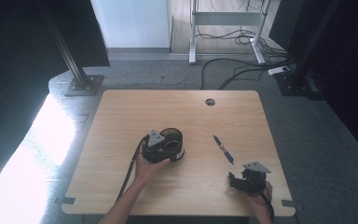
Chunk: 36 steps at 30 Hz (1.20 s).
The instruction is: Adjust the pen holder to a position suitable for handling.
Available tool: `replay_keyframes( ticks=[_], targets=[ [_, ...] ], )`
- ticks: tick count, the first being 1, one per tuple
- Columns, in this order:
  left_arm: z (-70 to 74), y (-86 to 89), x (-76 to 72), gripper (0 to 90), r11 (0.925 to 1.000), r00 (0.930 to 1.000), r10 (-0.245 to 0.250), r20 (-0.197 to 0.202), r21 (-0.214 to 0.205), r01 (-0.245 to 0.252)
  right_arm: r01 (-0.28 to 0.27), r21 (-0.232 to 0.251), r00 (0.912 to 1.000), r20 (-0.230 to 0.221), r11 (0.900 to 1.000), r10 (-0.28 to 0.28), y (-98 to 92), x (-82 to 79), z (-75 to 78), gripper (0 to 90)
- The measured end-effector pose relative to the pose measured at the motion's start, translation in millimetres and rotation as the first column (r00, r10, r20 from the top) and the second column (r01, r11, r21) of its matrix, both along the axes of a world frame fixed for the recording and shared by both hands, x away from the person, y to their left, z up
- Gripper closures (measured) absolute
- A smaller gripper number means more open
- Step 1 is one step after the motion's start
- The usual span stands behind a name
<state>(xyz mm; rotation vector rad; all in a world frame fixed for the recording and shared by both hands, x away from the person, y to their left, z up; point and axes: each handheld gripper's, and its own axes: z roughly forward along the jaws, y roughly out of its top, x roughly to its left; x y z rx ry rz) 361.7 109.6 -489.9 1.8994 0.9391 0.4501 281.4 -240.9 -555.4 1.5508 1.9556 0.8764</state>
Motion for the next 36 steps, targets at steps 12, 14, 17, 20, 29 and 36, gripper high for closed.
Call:
replay_keyframes(
  ticks=[12,14,17,20,29,36],
  targets=[
    [-17.8,-13.5,8.3,9.6,0.9998,0.9990,0.007,-0.045,0.019,-0.006,0.000,0.000,1.0000,0.000,1.0000,0.000,0.0,0.0,0.0,13.0],
    [-19.7,-14.8,9.1,9.6,0.9997,0.9988,0.007,-0.048,0.023,-0.006,0.000,0.000,1.0000,0.000,1.0000,0.000,0.0,0.0,0.0,13.0],
    [-23.1,-18.2,10.3,9.6,0.9996,0.9989,0.013,-0.045,0.027,-0.012,0.000,0.000,1.0000,0.000,1.0000,0.000,0.0,0.0,0.0,13.0],
    [-23.3,-19.4,11.4,9.6,0.9995,0.9990,0.014,-0.043,0.028,-0.012,0.000,0.000,1.0000,0.000,1.0000,0.000,0.0,0.0,0.0,13.0],
    [-25.5,-27.0,11.4,5.7,0.9973,0.9992,0.039,-0.005,0.063,-0.038,0.000,0.000,1.0000,0.000,1.0000,0.000,0.0,0.0,0.0,13.0],
    [-16.3,-22.1,4.8,1.8,0.9980,0.9995,0.026,0.016,0.058,-0.027,0.000,0.000,1.0000,0.000,1.0000,0.000,0.0,0.0,0.0,13.0]
  ],
)
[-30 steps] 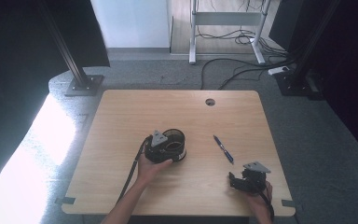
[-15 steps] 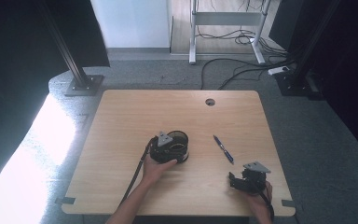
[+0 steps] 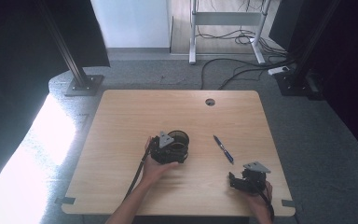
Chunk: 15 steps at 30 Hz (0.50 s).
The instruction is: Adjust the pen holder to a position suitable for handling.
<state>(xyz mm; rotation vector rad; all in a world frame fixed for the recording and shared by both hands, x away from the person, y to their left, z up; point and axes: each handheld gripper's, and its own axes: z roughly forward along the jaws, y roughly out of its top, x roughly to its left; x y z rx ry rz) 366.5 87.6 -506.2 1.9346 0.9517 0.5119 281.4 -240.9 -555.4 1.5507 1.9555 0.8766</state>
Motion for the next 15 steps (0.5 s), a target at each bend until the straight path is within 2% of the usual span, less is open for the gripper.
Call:
replay_keyframes(
  ticks=[7,11,15],
  targets=[
    [6.8,7.4,-4.6,1.8,0.9997,0.9999,-0.014,-0.001,-0.022,0.014,0.000,0.000,1.0000,0.000,1.0000,0.000,0.0,0.0,0.0,13.0],
    [10.4,11.4,-9.9,1.9,0.9991,0.9992,-0.039,0.009,-0.012,0.040,0.000,0.000,1.0000,0.000,1.0000,0.000,0.0,0.0,0.0,13.0],
    [12.2,14.7,-13.5,2.0,0.9992,0.9992,-0.038,0.013,-0.014,0.038,0.000,0.000,1.0000,0.000,1.0000,0.000,0.0,0.0,0.0,13.0]
  ],
)
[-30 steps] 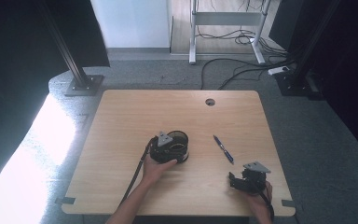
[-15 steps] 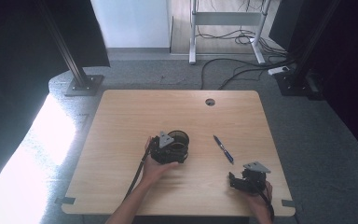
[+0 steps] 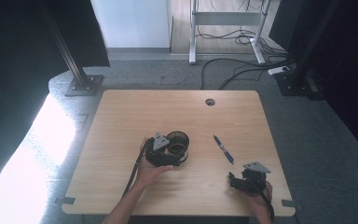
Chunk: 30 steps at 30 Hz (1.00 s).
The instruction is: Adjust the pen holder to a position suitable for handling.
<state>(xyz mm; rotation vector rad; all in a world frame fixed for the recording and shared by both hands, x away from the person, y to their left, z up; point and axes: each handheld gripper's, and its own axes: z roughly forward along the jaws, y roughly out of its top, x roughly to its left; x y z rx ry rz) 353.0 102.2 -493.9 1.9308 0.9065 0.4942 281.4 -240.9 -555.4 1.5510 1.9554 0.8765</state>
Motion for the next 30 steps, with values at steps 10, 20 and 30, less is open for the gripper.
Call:
replay_keyframes(
  ticks=[10,20,30],
  targets=[
    [5.6,12.3,-9.0,2.2,0.9999,0.9999,0.009,0.007,-0.014,-0.009,0.000,0.000,1.0000,0.000,1.0000,0.000,0.0,0.0,0.0,13.0],
    [1.5,35.6,-28.1,4.7,0.9991,1.0000,0.002,-0.007,-0.042,-0.002,0.000,0.000,1.0000,0.000,1.0000,0.000,0.0,0.0,0.0,13.0],
    [-13.0,60.3,-42.7,7.5,0.9969,0.9978,0.047,-0.047,-0.061,-0.050,0.000,0.000,1.0000,0.000,1.0000,0.000,0.0,0.0,0.0,13.0]
  ],
)
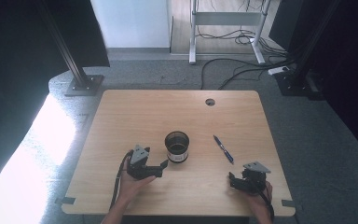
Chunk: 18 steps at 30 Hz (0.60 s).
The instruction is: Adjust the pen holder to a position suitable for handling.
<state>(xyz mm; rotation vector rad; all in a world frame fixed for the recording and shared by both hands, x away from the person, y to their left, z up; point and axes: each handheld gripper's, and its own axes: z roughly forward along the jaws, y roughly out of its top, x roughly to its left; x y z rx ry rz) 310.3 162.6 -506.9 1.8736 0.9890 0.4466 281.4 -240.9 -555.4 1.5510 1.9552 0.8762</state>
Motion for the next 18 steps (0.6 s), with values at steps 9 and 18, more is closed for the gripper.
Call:
replay_keyframes(
  ticks=[9,18],
  targets=[
    [-22.6,17.9,-3.7,12.8,0.9991,0.9982,0.023,-0.055,0.038,-0.021,0.000,0.000,1.0000,0.001,1.0000,0.000,0.0,0.0,0.0,13.0],
    [-30.6,25.2,-6.7,13.8,0.9983,0.9957,0.039,-0.084,0.048,-0.035,0.000,0.000,1.0000,0.001,1.0000,0.000,0.0,0.0,0.0,13.2]
  ],
)
